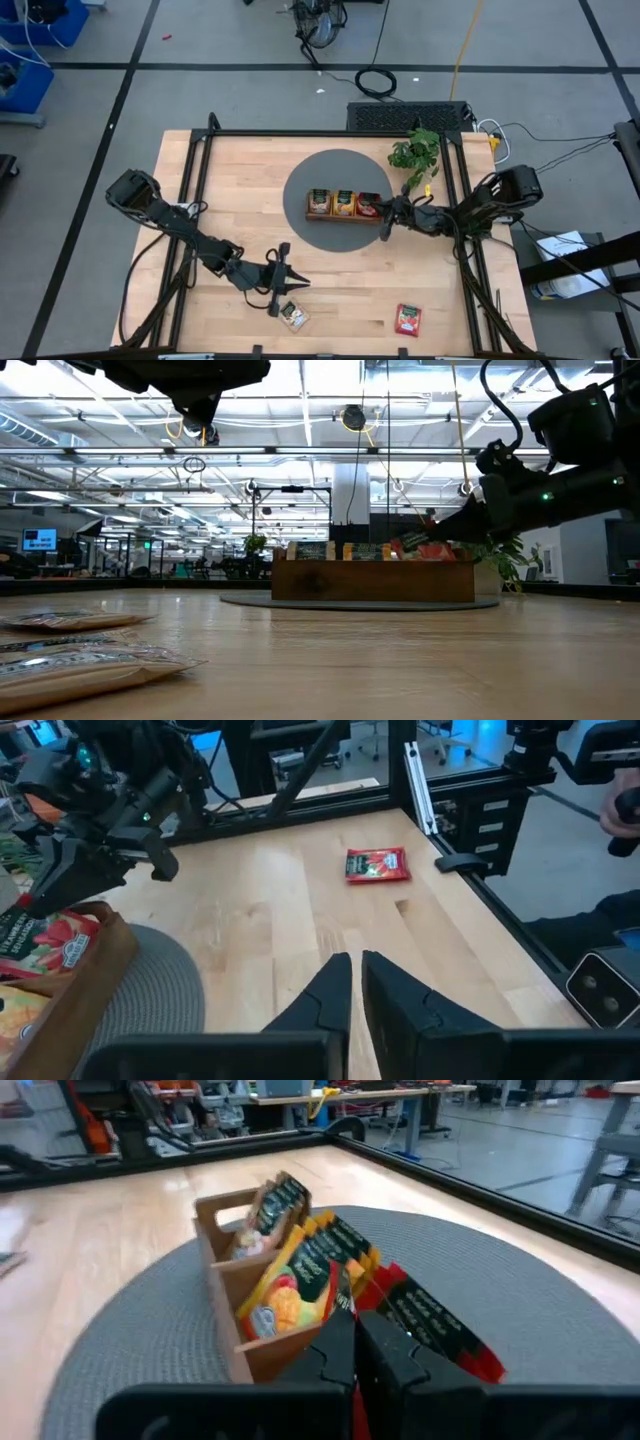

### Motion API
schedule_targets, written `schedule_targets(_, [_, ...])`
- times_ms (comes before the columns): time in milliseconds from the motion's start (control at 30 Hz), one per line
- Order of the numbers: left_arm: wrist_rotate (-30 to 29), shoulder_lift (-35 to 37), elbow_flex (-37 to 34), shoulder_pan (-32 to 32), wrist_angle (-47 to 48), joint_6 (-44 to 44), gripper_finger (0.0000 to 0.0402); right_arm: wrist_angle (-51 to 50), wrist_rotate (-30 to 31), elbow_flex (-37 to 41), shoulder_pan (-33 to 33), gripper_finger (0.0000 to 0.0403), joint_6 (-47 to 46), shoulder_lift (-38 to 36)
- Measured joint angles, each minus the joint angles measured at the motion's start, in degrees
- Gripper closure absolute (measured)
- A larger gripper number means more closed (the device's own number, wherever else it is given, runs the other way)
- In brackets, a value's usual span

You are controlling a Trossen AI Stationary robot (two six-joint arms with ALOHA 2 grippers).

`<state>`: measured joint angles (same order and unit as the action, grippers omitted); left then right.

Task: Pick & Place Tea
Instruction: Put the left red tea bag into the right slot of the wooden organizer, then put the top brown tea bag into the left slot of the wooden organizer

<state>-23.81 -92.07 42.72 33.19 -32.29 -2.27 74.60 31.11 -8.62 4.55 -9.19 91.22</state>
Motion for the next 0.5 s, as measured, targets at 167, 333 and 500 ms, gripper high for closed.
schedule_targets(167, [1.0,0.0,0.0,0.0,0.1,-1.3,0.0364,-1.1,0.4,0.0,1.8,0.0403,-2.1,0.0])
schedule_targets(333, [1.9,0.0,0.0,0.0,-0.2,-1.7,0.0364,-3.8,2.1,0.0,3.9,0.0384,-2.8,0.0])
schedule_targets(500, [1.9,0.0,0.0,0.0,-0.8,-2.9,0.0364,-2.8,7.9,0.0,5.8,0.0329,-1.9,0.0])
